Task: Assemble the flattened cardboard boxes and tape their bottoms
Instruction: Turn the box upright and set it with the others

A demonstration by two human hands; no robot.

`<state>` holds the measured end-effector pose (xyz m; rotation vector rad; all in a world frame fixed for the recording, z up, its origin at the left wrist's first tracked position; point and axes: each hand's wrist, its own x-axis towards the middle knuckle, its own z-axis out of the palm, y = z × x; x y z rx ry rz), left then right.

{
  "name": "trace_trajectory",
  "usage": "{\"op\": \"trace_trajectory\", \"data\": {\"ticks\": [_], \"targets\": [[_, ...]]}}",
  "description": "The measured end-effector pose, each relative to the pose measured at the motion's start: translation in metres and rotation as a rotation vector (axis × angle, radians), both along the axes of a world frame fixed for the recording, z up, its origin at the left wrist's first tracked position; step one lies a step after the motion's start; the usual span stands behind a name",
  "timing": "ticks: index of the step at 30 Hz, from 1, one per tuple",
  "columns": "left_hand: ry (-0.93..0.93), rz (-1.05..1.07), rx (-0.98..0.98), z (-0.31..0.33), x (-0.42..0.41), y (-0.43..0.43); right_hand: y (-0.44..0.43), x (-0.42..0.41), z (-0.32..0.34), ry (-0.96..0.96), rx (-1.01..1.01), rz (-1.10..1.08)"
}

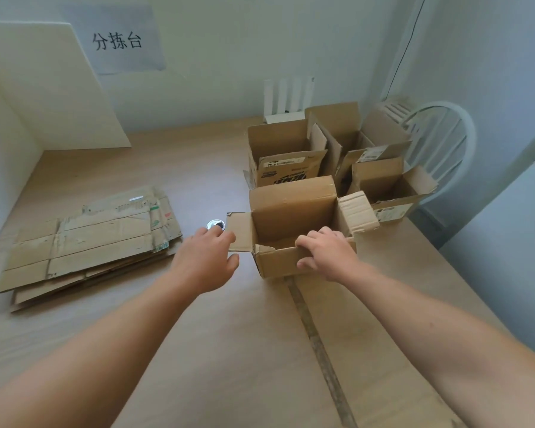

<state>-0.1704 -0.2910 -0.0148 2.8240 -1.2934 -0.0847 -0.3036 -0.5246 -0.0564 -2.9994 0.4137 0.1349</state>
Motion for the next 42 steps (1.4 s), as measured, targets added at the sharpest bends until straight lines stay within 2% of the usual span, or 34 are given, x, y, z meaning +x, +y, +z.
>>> {"op": "trace_trajectory", "data": {"ticks": [11,20,25,30,33,39,42], "targets": [[0.100,0.088,0.025,-0.018,0.028,-0.072,-0.085,0.068,-0.023,0.013,0.021,0.020],[0.161,0.129,-0.003,-0.035,0.042,-0.093,-0.118,0.077,-0.024,0.040,-0.021,0.023],[0.189,0.142,-0.013,-0.032,0.040,-0.095,-0.120,0.075,-0.016,0.080,-0.028,0.047],[0.184,0.183,-0.012,-0.022,0.041,-0.086,-0.108,0.073,0.004,0.016,0.104,0.115],[0.178,0.208,0.001,-0.020,0.040,-0.071,-0.091,0.079,0.013,0.016,0.074,0.140],[0.185,0.254,-0.006,-0.018,0.035,-0.044,-0.073,0.078,0.012,0.174,-0.056,0.136],[0.197,0.268,-0.010,-0.020,0.033,-0.034,-0.069,0.083,0.012,0.147,-0.017,0.149]]}}
